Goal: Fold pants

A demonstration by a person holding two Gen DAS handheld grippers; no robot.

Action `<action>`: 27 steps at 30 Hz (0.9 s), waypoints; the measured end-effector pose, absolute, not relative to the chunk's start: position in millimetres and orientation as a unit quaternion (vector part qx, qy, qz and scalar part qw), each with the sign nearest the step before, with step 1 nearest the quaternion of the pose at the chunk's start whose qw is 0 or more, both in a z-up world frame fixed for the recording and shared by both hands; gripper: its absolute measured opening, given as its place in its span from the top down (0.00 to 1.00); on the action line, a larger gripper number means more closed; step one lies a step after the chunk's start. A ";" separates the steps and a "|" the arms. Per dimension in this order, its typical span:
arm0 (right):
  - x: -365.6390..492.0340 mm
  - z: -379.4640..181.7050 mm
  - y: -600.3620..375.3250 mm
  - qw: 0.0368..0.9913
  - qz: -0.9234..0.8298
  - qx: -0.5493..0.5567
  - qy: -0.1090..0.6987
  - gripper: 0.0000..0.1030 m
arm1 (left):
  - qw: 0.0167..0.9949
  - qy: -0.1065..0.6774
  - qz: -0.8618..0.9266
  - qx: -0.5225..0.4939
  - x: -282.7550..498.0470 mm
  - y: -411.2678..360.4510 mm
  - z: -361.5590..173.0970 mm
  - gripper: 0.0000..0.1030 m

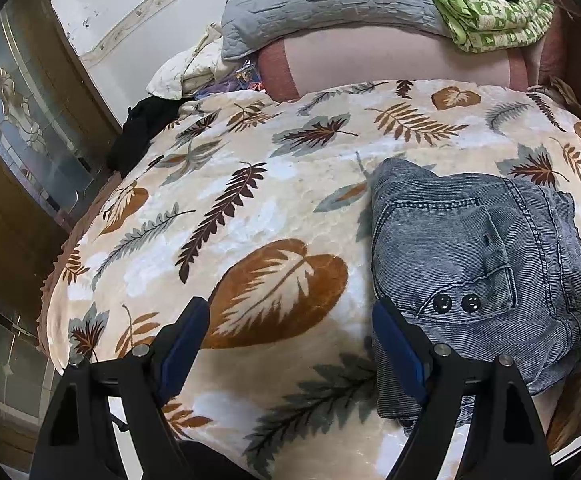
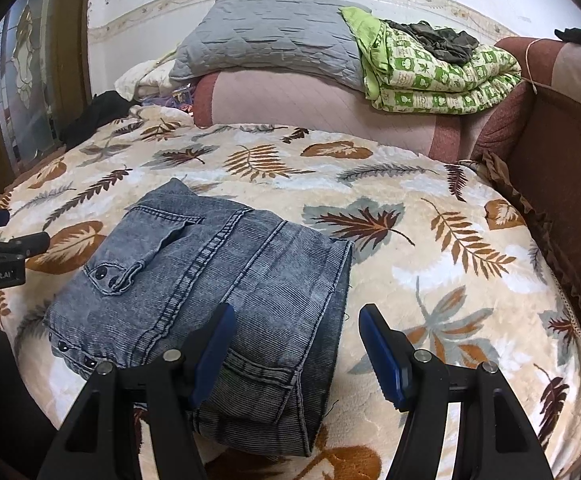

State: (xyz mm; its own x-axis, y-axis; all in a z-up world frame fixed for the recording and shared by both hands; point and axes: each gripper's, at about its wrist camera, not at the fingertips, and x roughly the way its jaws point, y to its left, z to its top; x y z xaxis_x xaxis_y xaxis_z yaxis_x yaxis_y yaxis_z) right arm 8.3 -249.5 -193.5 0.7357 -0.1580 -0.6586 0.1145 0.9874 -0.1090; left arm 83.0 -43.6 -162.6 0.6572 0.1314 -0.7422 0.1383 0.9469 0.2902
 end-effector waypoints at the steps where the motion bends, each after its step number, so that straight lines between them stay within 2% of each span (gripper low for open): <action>1: 8.4 -193.6 -249.3 0.931 -0.074 -0.032 0.356 0.34 | 0.896 0.414 -0.002 0.163 82.7 -43.8 -162.2 0.19; 27: 7.5 -193.7 -244.4 0.930 -0.079 -0.057 0.354 0.34 | 0.897 0.409 -0.008 0.169 78.4 -47.7 -155.7 0.19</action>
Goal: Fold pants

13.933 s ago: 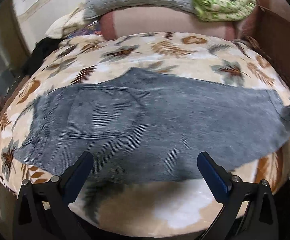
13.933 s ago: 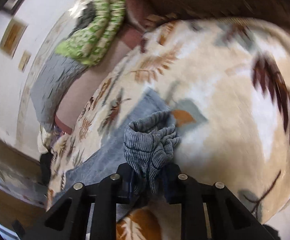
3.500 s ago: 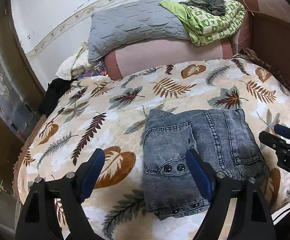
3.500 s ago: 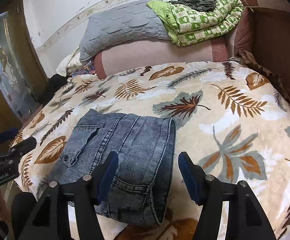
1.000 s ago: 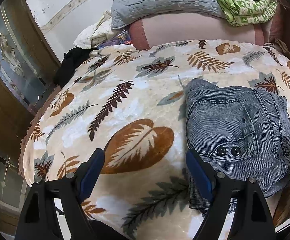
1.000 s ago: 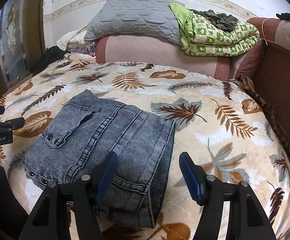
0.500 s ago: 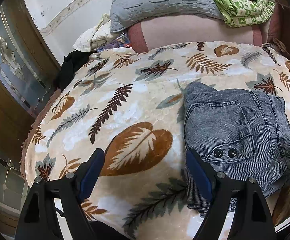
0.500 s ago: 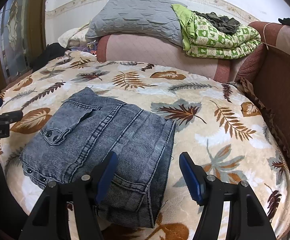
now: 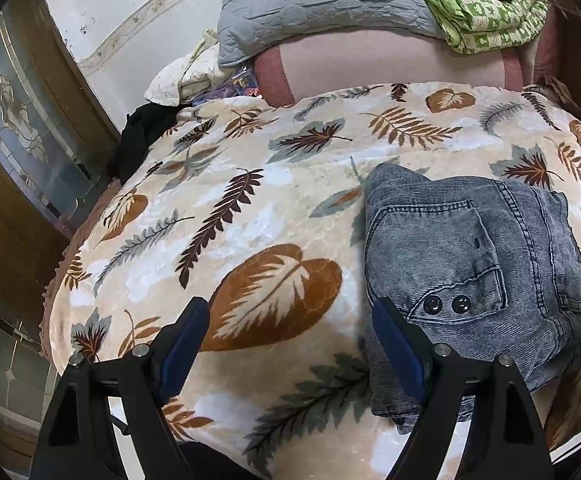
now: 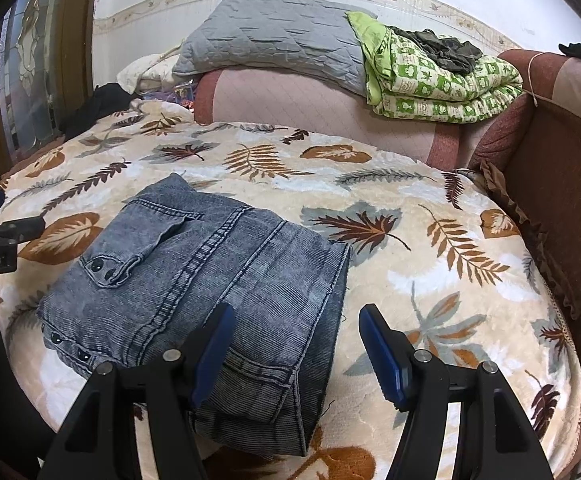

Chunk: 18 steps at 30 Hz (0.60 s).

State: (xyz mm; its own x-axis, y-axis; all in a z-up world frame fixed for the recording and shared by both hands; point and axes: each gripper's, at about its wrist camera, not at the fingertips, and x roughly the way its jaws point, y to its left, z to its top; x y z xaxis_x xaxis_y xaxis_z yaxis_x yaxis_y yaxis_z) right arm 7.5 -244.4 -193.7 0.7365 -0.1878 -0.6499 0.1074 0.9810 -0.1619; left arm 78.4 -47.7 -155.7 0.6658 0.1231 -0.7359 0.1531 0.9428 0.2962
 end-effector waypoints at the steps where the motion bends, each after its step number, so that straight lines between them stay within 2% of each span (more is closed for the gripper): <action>1: 7.6 -193.8 -243.7 0.930 -0.080 -0.059 0.354 0.34 | 0.897 0.408 -0.008 0.170 78.0 -48.0 -156.0 0.19; 18: 5.4 -191.3 -237.7 0.931 -0.092 -0.085 0.342 0.34 | 0.896 0.407 -0.010 0.175 76.2 -51.6 -156.5 0.19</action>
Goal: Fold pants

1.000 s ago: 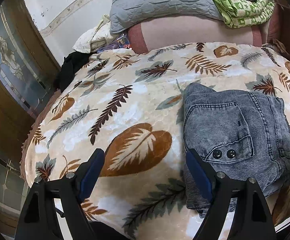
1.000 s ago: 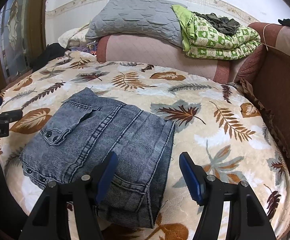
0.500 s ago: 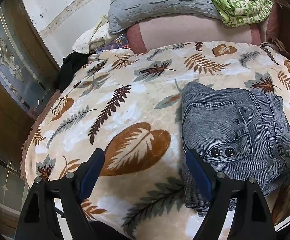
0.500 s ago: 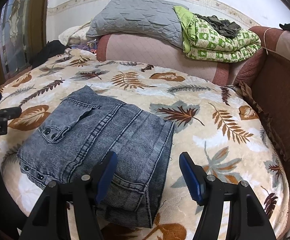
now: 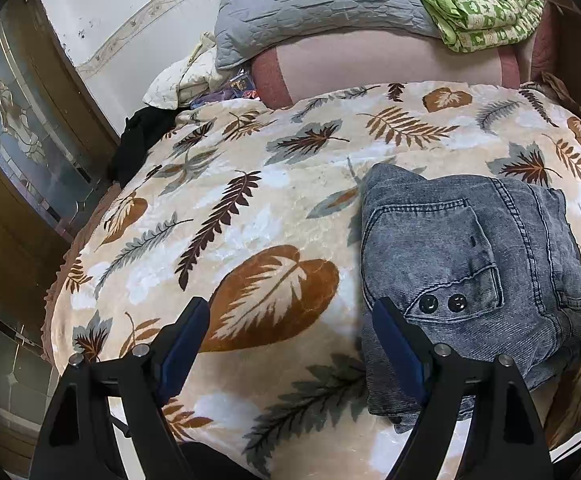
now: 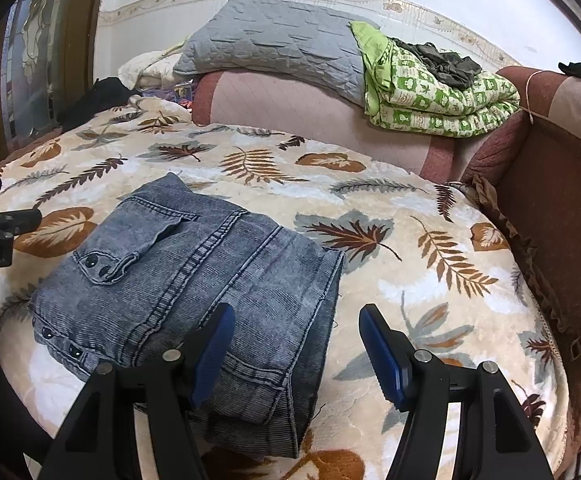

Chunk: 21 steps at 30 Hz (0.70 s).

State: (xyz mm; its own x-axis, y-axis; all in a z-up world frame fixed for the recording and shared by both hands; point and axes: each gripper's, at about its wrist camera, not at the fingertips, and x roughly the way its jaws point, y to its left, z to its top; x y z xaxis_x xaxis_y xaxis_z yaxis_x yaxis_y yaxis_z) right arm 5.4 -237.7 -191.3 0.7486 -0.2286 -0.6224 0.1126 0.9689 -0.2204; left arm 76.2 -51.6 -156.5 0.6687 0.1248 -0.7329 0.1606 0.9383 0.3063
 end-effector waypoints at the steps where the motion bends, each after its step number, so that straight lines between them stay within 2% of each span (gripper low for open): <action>1: 5.5 -191.5 -237.4 0.931 -0.092 -0.085 0.343 0.34 | 0.896 0.408 -0.010 0.175 76.2 -51.4 -157.1 0.19; 21: 6.1 -193.6 -235.3 0.929 -0.096 -0.102 0.343 0.34 | 0.893 0.413 -0.010 0.177 76.2 -53.6 -163.2 0.19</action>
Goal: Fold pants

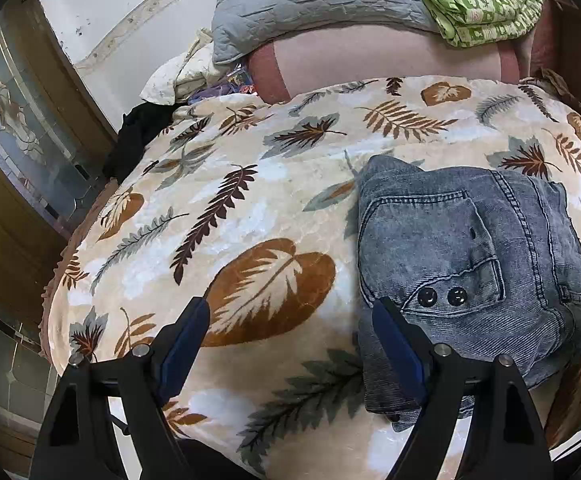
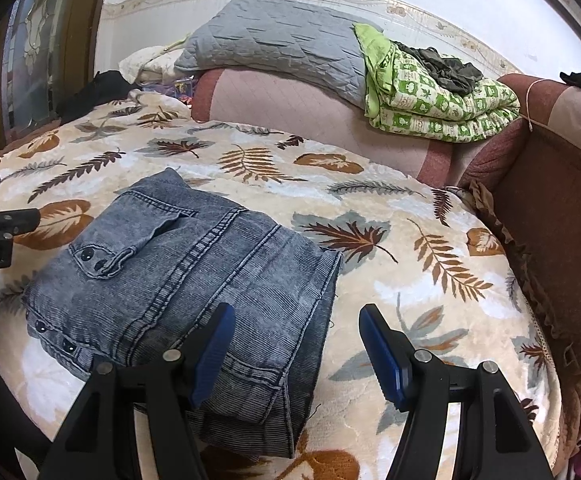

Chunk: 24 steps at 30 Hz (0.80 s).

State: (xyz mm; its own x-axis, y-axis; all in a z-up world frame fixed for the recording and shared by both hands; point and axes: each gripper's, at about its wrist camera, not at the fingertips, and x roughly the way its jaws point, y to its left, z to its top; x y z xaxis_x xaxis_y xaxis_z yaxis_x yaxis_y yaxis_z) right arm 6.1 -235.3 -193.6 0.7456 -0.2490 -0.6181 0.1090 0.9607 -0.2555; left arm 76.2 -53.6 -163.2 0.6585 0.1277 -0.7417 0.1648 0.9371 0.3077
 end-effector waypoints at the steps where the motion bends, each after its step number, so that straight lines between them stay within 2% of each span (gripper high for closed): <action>1: 6.3 -193.6 -235.3 0.929 -0.096 -0.103 0.343 0.34 | 0.893 0.414 -0.010 0.177 76.1 -54.0 -163.6 0.19; 17: 6.6 -194.1 -235.5 0.926 -0.099 -0.110 0.347 0.34 | 0.893 0.410 -0.013 0.182 75.7 -56.6 -162.9 0.19; 24: 6.7 -188.0 -277.6 0.928 -0.110 -0.006 0.356 0.34 | 0.900 0.398 -0.009 0.176 86.4 -43.9 -151.1 0.19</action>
